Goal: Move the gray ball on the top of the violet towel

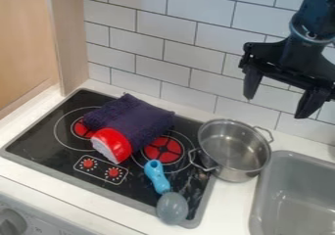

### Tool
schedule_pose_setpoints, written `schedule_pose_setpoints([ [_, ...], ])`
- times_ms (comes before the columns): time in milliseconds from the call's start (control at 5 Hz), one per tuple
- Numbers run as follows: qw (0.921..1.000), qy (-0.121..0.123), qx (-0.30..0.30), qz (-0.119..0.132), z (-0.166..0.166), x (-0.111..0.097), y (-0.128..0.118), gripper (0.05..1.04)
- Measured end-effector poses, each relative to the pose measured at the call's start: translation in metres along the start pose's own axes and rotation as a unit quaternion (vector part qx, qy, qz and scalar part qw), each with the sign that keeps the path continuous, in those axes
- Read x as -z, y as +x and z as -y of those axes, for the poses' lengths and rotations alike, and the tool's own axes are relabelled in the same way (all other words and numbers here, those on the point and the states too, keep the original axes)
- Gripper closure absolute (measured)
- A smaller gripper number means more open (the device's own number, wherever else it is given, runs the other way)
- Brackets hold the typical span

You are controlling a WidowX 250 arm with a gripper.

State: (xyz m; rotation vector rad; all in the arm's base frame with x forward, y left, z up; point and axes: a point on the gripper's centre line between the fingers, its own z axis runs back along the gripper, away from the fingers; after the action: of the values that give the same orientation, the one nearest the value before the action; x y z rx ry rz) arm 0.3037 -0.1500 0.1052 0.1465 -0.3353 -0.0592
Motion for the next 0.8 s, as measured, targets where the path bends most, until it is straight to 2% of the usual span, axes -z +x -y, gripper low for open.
schedule_pose_setpoints([
  [200,0.9996,0.014,0.008,-0.026,-0.004,0.013,-0.015,0.084],
  [400,0.999,0.028,-0.023,-0.025,-0.02,0.001,-0.028,0.084],
  [600,0.9978,0.037,-0.054,-0.014,-0.036,-0.015,-0.039,0.084],
  [800,0.9941,0.046,-0.096,-0.024,-0.048,-0.018,-0.059,0.084],
])
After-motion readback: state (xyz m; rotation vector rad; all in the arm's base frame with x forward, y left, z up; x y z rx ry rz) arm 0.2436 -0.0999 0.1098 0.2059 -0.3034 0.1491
